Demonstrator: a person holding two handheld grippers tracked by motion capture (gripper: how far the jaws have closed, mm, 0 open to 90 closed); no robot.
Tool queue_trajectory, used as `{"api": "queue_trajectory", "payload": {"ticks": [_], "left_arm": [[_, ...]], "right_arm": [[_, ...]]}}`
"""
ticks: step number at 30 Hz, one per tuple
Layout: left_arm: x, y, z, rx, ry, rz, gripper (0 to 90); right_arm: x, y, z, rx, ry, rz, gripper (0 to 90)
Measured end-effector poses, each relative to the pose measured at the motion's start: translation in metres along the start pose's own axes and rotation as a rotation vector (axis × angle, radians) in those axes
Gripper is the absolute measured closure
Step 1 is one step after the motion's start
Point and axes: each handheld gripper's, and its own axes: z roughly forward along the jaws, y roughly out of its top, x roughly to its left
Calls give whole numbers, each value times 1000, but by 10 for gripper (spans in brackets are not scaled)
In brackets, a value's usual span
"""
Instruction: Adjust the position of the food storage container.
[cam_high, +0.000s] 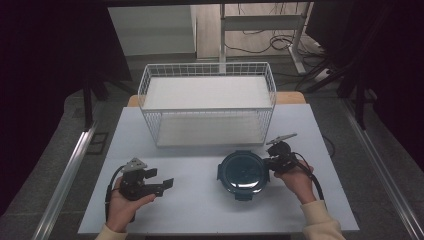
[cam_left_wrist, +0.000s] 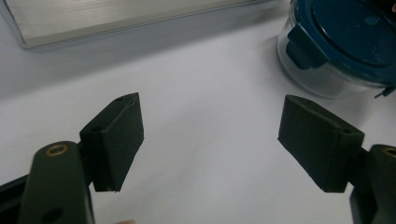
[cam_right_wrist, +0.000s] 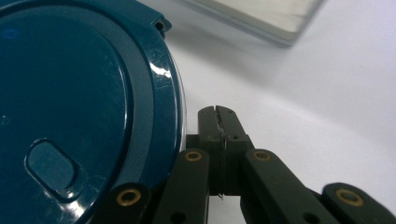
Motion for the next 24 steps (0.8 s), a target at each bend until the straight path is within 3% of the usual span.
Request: {"api": "queue_trajectory", "payload": {"ticks": [17,24], "left_arm": [[-1,0,3,7,1,-1,222],[-1,0,3,8,1,-2,222]], "right_arm": [[36,10,14,1,55,-51,893],[49,13,20,4,44,-80,893]]}}
